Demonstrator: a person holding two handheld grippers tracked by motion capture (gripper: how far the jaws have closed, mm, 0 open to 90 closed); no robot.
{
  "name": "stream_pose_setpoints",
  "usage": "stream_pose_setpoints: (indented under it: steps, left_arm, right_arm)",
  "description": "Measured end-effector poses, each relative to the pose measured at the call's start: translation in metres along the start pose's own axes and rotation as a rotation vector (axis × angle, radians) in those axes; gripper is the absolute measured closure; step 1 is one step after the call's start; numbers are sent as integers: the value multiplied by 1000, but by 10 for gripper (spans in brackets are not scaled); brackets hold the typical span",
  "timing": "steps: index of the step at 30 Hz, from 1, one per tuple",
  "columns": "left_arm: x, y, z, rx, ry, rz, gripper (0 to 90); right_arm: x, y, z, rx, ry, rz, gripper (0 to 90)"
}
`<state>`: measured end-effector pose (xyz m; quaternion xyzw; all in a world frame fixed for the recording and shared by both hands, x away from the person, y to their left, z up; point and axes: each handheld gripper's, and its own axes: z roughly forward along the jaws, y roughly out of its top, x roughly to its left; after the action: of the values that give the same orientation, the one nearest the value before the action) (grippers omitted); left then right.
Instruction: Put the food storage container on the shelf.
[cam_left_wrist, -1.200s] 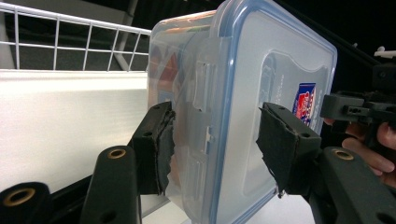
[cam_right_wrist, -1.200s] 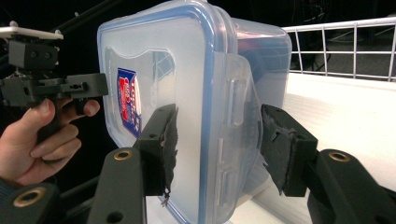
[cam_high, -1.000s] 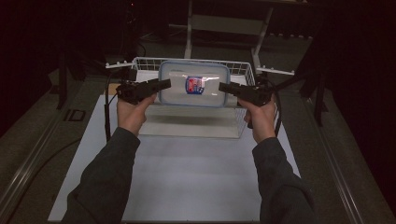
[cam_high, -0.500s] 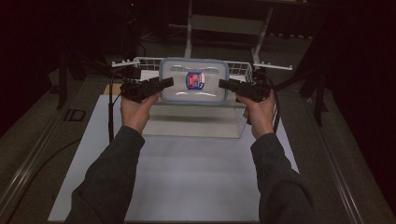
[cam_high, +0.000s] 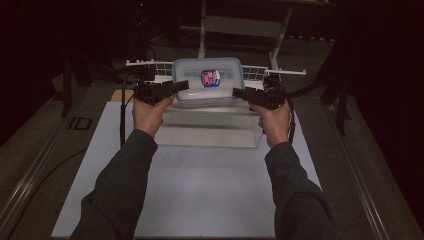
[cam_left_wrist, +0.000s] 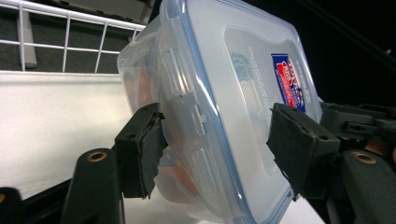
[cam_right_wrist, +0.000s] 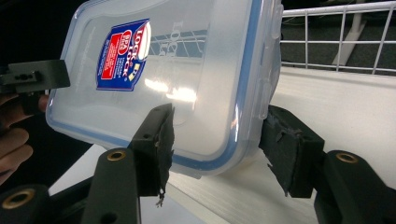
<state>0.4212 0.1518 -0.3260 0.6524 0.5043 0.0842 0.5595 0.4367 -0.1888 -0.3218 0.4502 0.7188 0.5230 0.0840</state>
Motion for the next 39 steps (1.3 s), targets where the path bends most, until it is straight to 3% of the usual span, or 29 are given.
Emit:
stream_pose_setpoints:
  steps: [7, 12, 15, 17, 20, 21, 22, 25, 30, 31, 32, 39]
  left_arm:
    - [-1, 6, 5, 1, 24, 28, 307]
    - [-5, 9, 8, -13, 101, 70, 302]
    - [-7, 9, 8, -14, 135, 87, 303]
    - [-8, 8, 8, -11, 166, 111, 309]
    - [-7, 7, 6, -14, 169, 113, 318]
    - [-7, 7, 4, -17, 175, 120, 318]
    - [-7, 7, 3, -18, 176, 122, 323]
    - [-7, 6, -1, -18, 166, 131, 330]
    - [-15, 3, -15, -20, 149, 204, 344]
    - [-15, 3, -15, -20, 149, 204, 345]
    - [-20, 1, -24, -17, 150, 250, 349]
    - [-29, -15, -58, -18, 92, 346, 363]
  right_arm:
    - [0, -1, 0, -5, 2, 10, 468]
    - [0, -2, -2, -25, 15, 49, 451]
    - [0, -1, -4, -52, -5, 38, 461]
    - [1, 0, -6, -73, -23, 20, 422]
    - [2, 0, -7, -58, -64, -42, 404]
    - [2, 0, -7, -58, -64, -42, 404]
    - [3, -1, -10, -56, -86, -77, 410]
    - [4, -2, -12, -50, -97, -102, 409]
    - [11, -2, -23, -27, -98, -191, 409]
    - [11, -2, -23, -27, -98, -191, 409]
    - [16, -4, -30, -14, -84, -234, 408]
    - [19, -22, -55, 2, -55, -304, 399]
